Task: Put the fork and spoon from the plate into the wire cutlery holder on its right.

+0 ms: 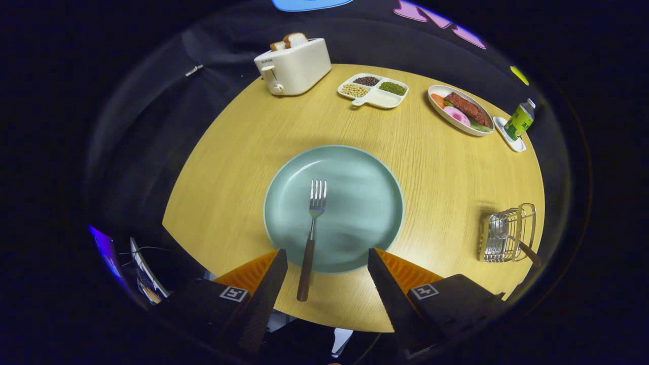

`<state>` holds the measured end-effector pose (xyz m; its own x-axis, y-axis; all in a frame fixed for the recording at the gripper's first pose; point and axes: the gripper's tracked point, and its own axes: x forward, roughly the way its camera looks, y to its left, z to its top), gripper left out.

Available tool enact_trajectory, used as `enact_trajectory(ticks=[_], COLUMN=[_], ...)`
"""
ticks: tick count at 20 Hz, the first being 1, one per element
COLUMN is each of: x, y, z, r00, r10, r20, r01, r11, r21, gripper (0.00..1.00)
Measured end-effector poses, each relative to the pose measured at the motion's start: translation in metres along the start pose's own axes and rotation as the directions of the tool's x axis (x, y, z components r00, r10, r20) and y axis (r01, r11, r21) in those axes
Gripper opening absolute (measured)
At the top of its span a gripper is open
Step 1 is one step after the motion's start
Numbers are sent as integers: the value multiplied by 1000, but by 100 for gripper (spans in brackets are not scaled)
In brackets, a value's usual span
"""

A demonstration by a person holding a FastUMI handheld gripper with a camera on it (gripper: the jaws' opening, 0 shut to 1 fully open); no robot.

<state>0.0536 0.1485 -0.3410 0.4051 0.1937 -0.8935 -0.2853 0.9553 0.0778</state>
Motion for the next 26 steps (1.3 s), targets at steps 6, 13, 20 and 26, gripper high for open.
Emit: enact_trajectory(ticks=[6, 13, 20, 26], x=[36, 53, 60, 65], y=[7, 3, -3, -3], z=[-7, -12, -29, -25], r00=[997, 990, 977, 975], r10=[-33, -72, -80, -41], r20=[-65, -118, -195, -219], r01=[33, 72, 75, 36], r11=[999, 997, 997, 999], r21=[1, -7, -34, -29], gripper=[100, 95, 60, 23])
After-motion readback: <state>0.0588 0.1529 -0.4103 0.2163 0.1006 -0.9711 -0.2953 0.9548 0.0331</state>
